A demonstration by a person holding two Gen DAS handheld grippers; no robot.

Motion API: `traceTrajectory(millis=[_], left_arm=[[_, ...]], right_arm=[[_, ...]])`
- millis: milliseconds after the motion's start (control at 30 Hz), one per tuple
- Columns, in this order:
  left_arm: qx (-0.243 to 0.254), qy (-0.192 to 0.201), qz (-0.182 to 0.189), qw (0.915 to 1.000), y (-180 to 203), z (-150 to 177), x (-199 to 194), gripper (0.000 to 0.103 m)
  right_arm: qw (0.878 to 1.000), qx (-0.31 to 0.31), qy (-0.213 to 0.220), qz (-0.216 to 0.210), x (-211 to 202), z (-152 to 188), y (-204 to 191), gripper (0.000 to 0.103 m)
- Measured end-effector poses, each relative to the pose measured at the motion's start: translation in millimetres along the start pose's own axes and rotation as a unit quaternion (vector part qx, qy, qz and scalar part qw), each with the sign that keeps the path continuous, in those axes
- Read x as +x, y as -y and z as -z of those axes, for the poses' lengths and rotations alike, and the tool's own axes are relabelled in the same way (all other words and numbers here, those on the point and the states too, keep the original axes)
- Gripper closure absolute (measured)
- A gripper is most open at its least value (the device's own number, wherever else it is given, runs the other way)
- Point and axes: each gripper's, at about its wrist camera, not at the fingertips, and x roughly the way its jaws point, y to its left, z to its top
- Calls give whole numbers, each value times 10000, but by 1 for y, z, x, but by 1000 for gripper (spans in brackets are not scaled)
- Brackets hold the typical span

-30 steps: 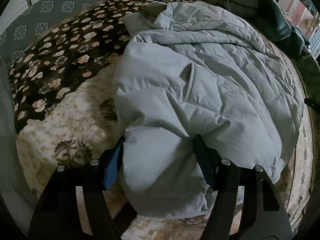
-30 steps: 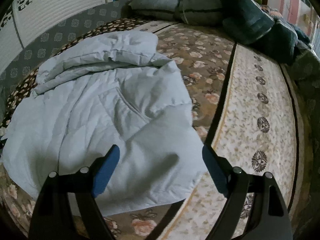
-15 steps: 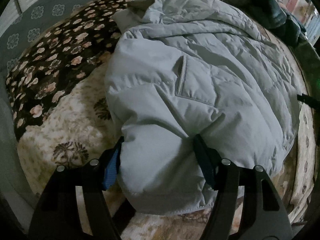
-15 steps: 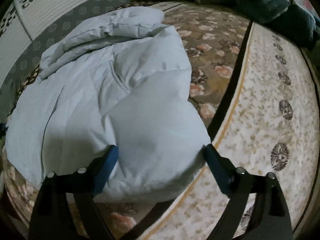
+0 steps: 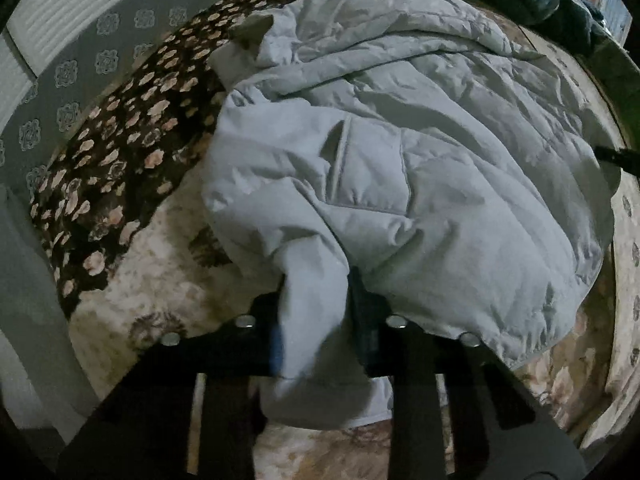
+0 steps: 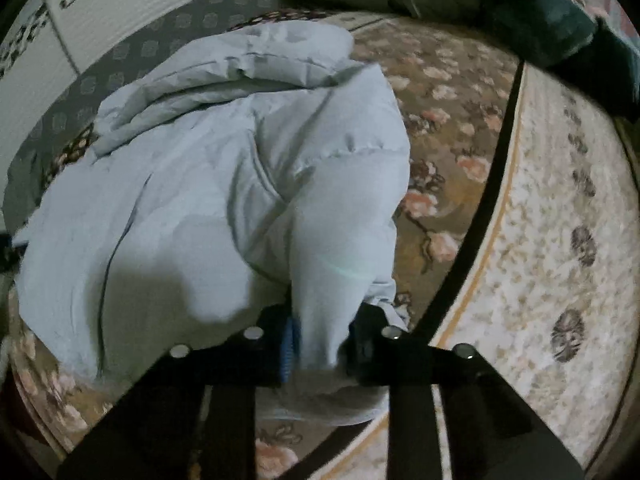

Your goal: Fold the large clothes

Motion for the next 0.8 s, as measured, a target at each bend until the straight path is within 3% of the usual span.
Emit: traceTrajectory(millis=[300, 500, 800], left_arm=[[96, -102, -62, 9999, 2, -6, 4, 83], [-222, -163, 72, 9996, -3, -7, 19, 81], [-737, -815, 264, 9936, -19, -36, 8, 89]], right_arm=[[9996, -286, 35, -17, -2, -2, 0, 84], [9996, -77, 205, -186, 2, 2, 5, 84], [9990, 202, -323, -225, -18, -36, -1, 87]])
